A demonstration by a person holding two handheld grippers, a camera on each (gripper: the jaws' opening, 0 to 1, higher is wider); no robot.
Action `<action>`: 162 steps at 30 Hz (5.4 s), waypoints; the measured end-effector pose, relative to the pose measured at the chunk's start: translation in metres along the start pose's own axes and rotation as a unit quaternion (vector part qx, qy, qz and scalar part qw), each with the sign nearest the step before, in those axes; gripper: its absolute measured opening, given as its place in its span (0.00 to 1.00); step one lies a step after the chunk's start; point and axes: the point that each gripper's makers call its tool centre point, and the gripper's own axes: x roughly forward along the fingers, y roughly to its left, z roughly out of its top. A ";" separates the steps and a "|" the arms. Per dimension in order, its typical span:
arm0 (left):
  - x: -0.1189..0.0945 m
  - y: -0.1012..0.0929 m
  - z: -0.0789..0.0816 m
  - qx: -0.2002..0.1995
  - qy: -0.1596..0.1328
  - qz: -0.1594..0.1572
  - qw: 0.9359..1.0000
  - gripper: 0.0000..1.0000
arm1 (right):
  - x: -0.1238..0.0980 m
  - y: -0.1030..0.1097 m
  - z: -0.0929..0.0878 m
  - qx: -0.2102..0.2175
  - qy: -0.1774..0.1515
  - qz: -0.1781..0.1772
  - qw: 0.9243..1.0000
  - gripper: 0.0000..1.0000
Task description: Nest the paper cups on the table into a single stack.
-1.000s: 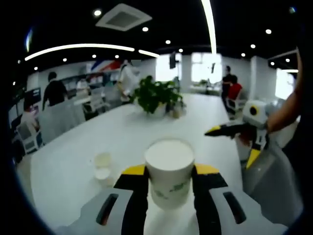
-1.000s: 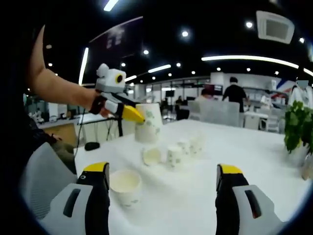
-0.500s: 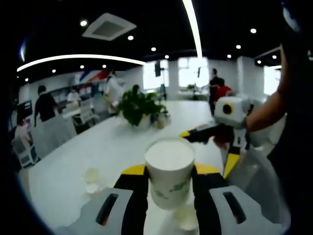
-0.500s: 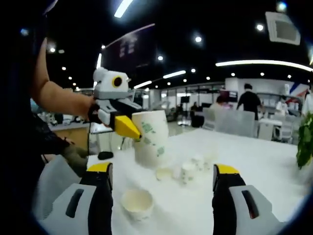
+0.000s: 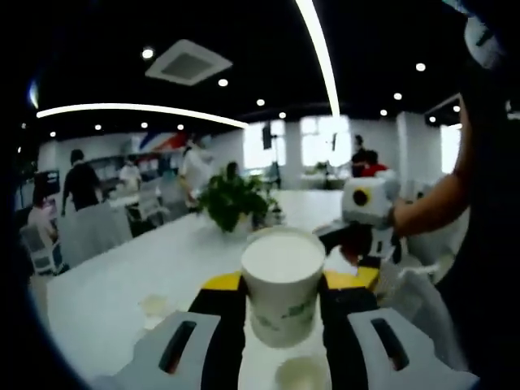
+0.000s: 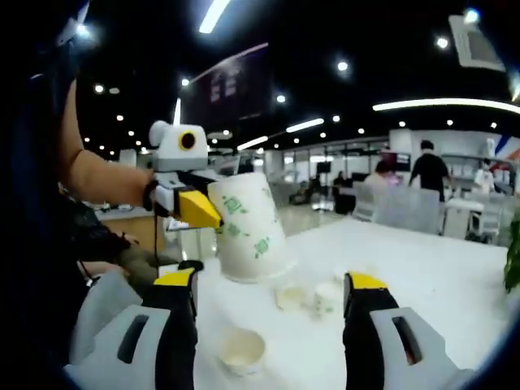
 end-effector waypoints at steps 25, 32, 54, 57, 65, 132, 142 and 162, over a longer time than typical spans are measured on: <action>-0.037 -0.022 0.007 -0.070 -0.052 -0.053 0.995 0.34 | -0.003 0.047 0.053 0.127 -0.027 0.165 0.978 0.26; -0.038 -0.025 -0.002 -0.061 -0.026 -0.068 0.995 0.35 | -0.006 0.052 0.062 0.126 -0.040 0.185 0.974 0.12; -0.049 0.005 -0.050 -0.047 0.040 0.070 0.996 0.79 | -0.015 0.044 0.105 0.083 -0.007 0.183 0.980 0.00; -0.058 0.005 -0.066 -0.051 0.045 0.100 0.993 0.89 | -0.016 0.039 0.114 0.038 0.014 0.171 0.984 0.00; -0.082 -0.001 -0.108 -0.070 0.060 0.163 0.982 0.98 | -0.017 0.035 0.120 -0.066 0.123 0.169 0.976 0.00; -0.083 -0.038 -0.193 -0.077 0.128 0.207 0.967 0.96 | 0.023 0.054 -0.040 -0.199 0.565 0.203 0.775 0.00; -0.084 -0.036 -0.195 -0.079 0.128 0.212 0.966 0.95 | 0.028 0.051 -0.074 -0.175 0.576 0.197 0.774 0.00; -0.085 -0.035 -0.195 -0.081 0.130 0.216 0.964 0.93 | 0.027 0.061 -0.138 -0.203 0.599 0.208 0.746 0.00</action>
